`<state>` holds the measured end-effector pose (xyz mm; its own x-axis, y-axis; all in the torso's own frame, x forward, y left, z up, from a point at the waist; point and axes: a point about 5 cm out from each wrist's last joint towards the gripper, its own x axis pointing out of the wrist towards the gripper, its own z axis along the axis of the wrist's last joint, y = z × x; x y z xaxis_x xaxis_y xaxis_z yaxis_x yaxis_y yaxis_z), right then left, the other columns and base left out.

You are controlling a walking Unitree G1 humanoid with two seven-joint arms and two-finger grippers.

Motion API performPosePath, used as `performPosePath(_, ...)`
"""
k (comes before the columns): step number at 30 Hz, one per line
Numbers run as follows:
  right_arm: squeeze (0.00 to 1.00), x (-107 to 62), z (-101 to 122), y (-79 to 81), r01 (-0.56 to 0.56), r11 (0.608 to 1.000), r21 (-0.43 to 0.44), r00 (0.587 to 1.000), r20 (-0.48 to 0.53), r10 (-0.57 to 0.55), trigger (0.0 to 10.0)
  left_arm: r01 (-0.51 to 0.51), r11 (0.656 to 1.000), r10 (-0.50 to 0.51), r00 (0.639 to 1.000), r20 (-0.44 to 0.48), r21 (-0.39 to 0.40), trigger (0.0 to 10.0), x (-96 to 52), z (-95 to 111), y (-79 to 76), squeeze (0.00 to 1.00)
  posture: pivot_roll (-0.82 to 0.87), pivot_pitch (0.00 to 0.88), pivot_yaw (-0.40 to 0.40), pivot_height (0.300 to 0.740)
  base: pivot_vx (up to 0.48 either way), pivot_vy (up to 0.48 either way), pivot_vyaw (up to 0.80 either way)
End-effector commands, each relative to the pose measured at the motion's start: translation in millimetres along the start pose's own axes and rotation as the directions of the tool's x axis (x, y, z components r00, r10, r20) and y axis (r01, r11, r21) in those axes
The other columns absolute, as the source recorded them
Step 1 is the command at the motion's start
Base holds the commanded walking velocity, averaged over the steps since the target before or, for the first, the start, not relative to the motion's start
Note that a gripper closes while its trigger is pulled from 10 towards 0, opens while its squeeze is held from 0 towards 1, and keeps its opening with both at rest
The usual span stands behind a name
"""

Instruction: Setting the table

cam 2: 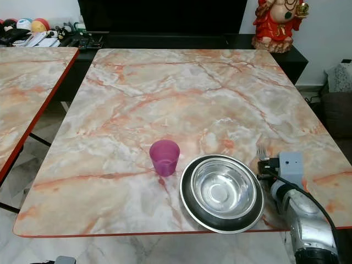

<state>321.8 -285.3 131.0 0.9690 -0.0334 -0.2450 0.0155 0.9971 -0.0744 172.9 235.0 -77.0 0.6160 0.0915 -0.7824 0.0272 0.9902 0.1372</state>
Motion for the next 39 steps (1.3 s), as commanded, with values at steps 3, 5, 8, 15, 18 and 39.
performPosePath(3, 0.0, -1.2, 8.9, -2.1, 0.01, 1.0, 0.013, 0.999, 0.049, -0.011, 10.0, 0.001, 1.0, 0.0, 0.999, -0.048, 0.014, 10.0, -2.6, -11.5, 1.2, 0.0, -0.03, 0.185, 0.014, 0.74, 0.0, 0.0, 0.0)
performPosePath(5, 0.0, -1.2, 11.8, -1.4, 0.007, 1.0, 0.018, 0.998, 0.065, -0.008, 10.0, 0.001, 1.0, -0.001, 0.999, -0.047, 0.014, 10.0, -2.5, -11.3, 1.1, 0.0, -0.03, 0.184, 0.014, 0.74, 0.0, 0.0, 0.0)
performPosePath(8, 0.0, -1.3, 16.8, -0.8, 0.006, 1.0, 0.019, 0.995, 0.096, -0.008, 10.0, 0.002, 1.0, -0.001, 0.999, -0.047, 0.014, 10.0, -2.4, -11.3, 0.9, 0.0, -0.03, 0.183, 0.015, 0.74, 0.0, 0.0, 0.0)
performPosePath(15, 0.0, -2.8, 30.2, -7.9, 0.065, 0.997, 0.041, 0.981, 0.18, -0.072, 10.0, 0.002, 1.0, -0.001, 0.999, -0.049, 0.014, 10.0, -2.5, -11.7, 0.8, 0.0, -0.03, 0.182, 0.014, 0.74, 0.0, 0.0, 0.0)
performPosePath(18, 0.0, -5.6, 43.6, -9.5, 0.109, 0.992, 0.055, 0.958, 0.261, -0.12, 10.0, 0.001, 1.0, -0.001, 0.999, -0.049, 0.013, 10.0, -2.6, -11.9, 0.9, 0.0, -0.03, 0.183, 0.015, 0.74, 0.0, 0.0, 0.0)
performPosePath(39, 0.0, -37.2, 88.4, 39.9, 0.168, 0.976, 0.139, 0.799, 0.561, -0.217, 10.0, 0.005, 1.0, -0.004, 0.999, -0.049, 0.02, 10.0, -2.8, -12.9, -0.3, 0.0, -0.03, 0.045, 0.014, 0.74, 0.0, 0.0, 0.0)
